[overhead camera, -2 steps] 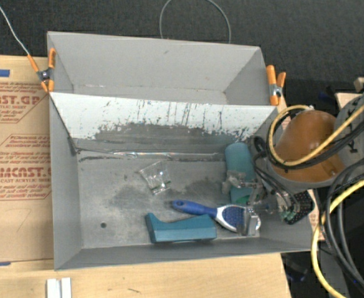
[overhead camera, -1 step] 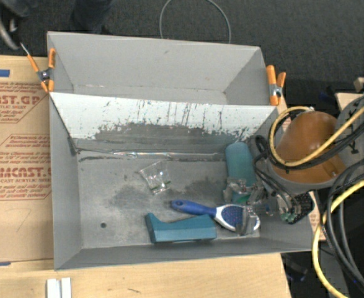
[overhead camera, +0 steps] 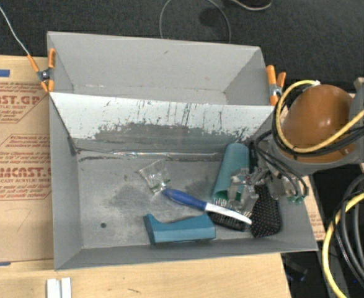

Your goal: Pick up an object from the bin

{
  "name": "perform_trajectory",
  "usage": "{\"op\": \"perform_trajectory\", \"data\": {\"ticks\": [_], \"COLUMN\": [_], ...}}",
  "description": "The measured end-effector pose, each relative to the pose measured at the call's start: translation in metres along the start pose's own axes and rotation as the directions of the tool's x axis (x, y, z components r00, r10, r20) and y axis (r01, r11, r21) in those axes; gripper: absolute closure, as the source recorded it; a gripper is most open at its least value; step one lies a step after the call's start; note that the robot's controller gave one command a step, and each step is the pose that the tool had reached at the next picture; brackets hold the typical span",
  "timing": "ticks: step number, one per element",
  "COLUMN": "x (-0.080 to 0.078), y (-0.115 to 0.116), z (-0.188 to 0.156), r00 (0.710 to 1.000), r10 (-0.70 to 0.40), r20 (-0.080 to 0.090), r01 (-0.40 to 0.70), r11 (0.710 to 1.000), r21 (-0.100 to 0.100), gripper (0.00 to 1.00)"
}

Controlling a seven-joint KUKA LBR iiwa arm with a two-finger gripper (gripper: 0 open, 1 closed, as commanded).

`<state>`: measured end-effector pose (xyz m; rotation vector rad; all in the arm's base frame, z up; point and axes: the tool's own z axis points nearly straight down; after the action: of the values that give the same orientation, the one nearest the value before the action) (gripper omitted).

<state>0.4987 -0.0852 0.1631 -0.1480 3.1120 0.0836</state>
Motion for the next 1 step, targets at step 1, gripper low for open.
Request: {"op": "perform_trajectory", "data": {"ticks": [1], "x": [0.002], "y": [-0.0116], "z": [0.0297], "r00": [0.986], "r10": [0.166], "r20": [-0.001], "r01": [-0.166], "r11": [0.986], "r21": [-0.003], "gripper": [1.0]}}
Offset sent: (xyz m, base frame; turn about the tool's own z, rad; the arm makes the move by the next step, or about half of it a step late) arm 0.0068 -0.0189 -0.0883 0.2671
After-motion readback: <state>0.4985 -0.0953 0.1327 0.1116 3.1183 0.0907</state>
